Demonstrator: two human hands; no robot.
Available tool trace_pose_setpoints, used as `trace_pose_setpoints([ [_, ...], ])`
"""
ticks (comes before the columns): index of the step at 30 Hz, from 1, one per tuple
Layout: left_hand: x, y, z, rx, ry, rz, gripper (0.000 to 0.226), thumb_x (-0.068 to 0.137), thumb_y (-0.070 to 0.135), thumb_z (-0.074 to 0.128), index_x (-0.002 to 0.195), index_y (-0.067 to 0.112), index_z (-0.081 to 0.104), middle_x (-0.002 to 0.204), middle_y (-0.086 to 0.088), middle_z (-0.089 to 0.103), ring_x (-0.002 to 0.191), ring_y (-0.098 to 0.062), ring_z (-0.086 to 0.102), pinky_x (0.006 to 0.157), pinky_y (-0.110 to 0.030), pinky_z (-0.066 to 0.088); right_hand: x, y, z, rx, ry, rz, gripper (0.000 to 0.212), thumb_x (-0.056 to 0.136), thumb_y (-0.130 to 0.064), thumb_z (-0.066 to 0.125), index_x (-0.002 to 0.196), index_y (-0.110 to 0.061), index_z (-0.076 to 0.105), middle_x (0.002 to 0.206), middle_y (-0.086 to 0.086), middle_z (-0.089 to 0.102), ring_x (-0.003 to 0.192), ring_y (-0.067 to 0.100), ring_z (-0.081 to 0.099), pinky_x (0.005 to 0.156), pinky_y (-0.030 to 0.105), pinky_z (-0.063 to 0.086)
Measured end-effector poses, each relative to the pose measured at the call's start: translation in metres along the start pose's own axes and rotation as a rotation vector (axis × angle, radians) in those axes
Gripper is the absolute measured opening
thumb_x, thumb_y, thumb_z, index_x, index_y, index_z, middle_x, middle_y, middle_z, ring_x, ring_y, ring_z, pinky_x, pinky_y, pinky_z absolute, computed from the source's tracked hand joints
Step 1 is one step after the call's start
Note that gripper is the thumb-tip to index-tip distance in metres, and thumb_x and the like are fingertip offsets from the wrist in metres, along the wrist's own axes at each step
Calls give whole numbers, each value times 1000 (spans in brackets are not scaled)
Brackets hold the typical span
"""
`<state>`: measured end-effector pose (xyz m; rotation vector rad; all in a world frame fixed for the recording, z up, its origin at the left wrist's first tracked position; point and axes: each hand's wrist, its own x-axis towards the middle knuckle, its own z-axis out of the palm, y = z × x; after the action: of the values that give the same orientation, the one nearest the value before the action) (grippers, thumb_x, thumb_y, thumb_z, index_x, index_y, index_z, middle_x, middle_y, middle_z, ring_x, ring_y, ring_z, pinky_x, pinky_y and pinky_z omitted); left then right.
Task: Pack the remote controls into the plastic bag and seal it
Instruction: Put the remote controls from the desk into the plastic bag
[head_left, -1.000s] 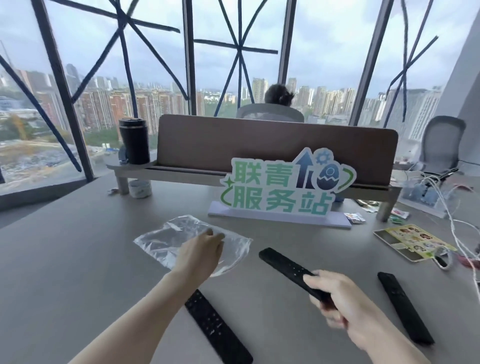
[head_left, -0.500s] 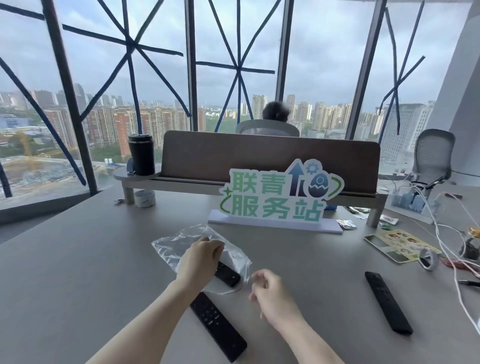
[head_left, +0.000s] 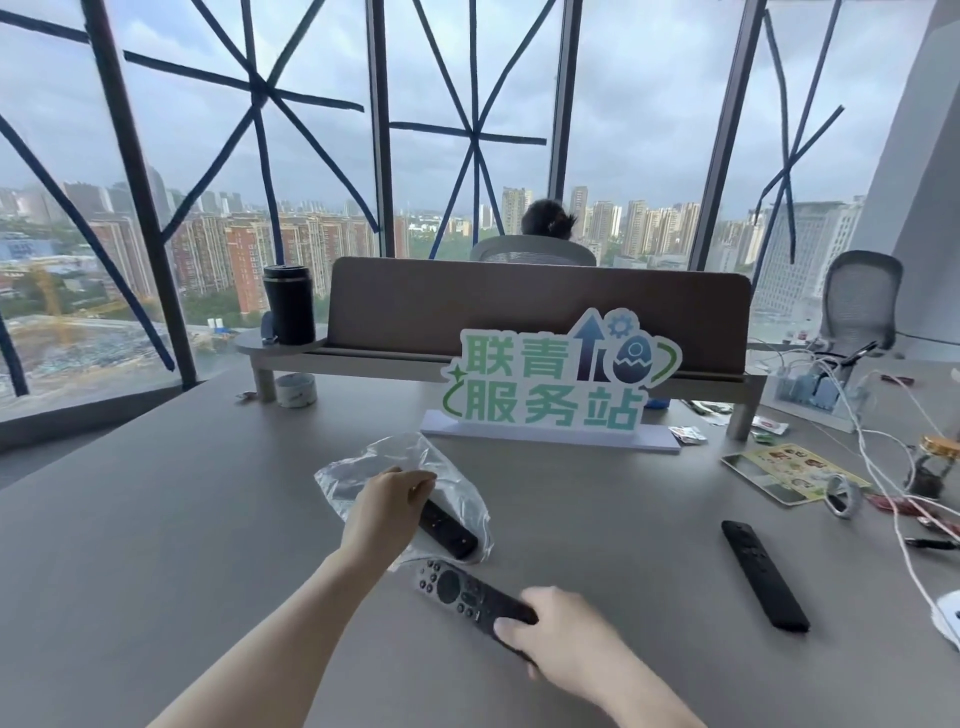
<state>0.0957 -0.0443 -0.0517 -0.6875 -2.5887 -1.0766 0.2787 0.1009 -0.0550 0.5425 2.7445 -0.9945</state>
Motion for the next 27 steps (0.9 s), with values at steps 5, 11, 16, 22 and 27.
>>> trace_pose_setpoints([
  [5, -3, 15, 2, -40, -100, 52, 18, 89, 25, 59, 94, 20, 75, 87, -1, 75, 82, -24, 65, 69, -32, 47, -28, 40, -53, 427, 11, 81, 31, 93, -36, 57, 68, -18, 51, 48, 1, 50, 37, 13, 37, 41, 23, 25],
  [11, -6, 46, 4, -30, -135, 114, 21, 90, 29, 55, 84, 16, 71, 77, -3, 72, 72, -25, 63, 65, -36, 51, 8, 5, -33, 653, -136, 93, 31, 95, -42, 57, 85, -13, 50, 48, -5, 34, 39, 11, 17, 39, 21, 12],
  [16, -14, 40, 0, -16, -117, 61, 21, 90, 29, 54, 87, 23, 73, 80, -3, 73, 75, -24, 65, 62, -31, 45, 36, -8, -1, 837, -17, 62, 21, 98, -30, 55, 94, -12, 64, 66, 1, 65, 37, 11, 30, 36, 18, 18],
  [22, -23, 35, 10, -8, -59, 56, 22, 91, 23, 54, 103, 23, 73, 106, 2, 75, 97, -21, 65, 68, -23, 35, 25, 77, -43, 447, 534, 171, 25, 93, -17, 57, 71, -21, 69, 69, -1, 69, 53, 11, 58, 54, 25, 41],
  [27, -20, 47, 31, -52, -83, 129, 17, 89, 21, 58, 89, 17, 75, 93, 0, 76, 91, -22, 66, 68, -28, 39, 8, 159, -91, -17, 690, 499, 46, 96, -41, 45, 134, -16, 52, 139, 12, 47, 111, 37, 61, 86, 42, 47],
])
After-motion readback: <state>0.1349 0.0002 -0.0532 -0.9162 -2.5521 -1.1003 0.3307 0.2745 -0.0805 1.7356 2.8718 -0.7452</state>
